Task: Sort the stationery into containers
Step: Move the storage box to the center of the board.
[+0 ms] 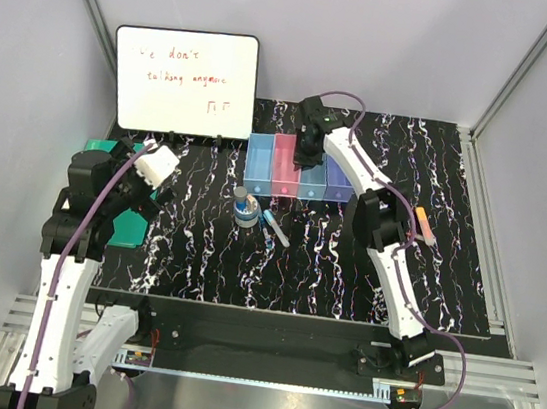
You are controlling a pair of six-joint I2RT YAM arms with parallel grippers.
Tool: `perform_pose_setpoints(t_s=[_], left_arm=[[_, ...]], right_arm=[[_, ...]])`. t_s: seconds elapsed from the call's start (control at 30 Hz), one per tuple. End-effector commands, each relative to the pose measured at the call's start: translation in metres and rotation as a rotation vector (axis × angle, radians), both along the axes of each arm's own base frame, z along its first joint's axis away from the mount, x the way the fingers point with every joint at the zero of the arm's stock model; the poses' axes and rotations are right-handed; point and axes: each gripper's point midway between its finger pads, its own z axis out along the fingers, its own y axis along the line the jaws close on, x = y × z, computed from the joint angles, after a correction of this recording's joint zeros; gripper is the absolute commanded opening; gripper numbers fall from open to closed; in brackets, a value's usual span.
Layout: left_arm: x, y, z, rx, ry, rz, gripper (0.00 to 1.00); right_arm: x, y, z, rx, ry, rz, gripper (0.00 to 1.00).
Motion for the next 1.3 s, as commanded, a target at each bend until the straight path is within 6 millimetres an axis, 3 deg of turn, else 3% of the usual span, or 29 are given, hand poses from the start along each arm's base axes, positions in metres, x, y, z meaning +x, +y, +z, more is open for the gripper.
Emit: perform_pose_setpoints(t_s=[0.0, 0.2, 0.33, 0.43, 0.9, 1.27], left_arm=[[0.003, -0.003, 0.008, -0.003, -0.059, -0.020, 0.99], [0.002, -0.003, 0.005, 0.001, -0.059, -0.020, 0.99], [0.002, -0.003, 0.003, -0.003, -0.056, -0.020, 0.99], [0.002, -0.004, 0.002, -0.013, -0.057, -0.021, 0.99], [0.000, -0.012, -0.002, -0.058, -0.055, -0.041, 0.99], [0.001, -0.023, -0.012, -0.084, -0.040, -0.099, 0.99]], right_arm=[[-0.028, 0.057, -0.047, 0.149, 0.137, 0.027, 0.00], [-0.026, 0.060, -0.041, 0.160, 0.118, 0.042, 0.03], [-0.023, 0.065, -0.032, 0.179, 0.094, 0.079, 0.39], [-0.018, 0.067, -0.022, 0.185, 0.061, 0.099, 0.50], [-0.003, 0.056, 0.039, 0.152, -0.095, 0.134, 0.54], [0.001, 0.036, 0.092, 0.100, -0.219, 0.155, 0.61]])
